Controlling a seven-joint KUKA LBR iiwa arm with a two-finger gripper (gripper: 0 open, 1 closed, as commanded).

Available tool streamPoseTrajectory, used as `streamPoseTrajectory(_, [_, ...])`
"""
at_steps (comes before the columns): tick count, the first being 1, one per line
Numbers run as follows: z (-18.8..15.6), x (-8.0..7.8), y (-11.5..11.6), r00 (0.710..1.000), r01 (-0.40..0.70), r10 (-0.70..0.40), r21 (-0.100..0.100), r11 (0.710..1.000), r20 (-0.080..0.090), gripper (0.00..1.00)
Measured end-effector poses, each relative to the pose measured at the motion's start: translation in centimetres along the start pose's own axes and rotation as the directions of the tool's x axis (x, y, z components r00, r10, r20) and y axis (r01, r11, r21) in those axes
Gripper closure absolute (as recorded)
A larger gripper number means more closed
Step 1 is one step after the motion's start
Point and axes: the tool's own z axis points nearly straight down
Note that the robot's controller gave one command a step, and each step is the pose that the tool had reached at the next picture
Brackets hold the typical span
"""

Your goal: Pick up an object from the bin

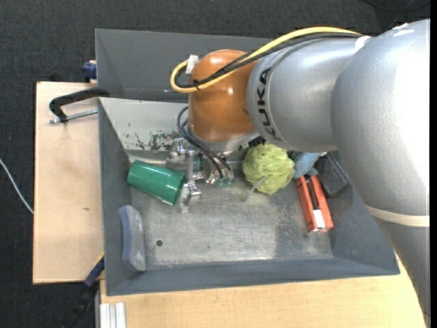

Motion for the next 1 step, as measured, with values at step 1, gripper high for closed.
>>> streamPoseTrajectory(1, [3.42,-0.74,2.02,0.990,0.141,-0.141,0.014,0.990,-0.008,1.00])
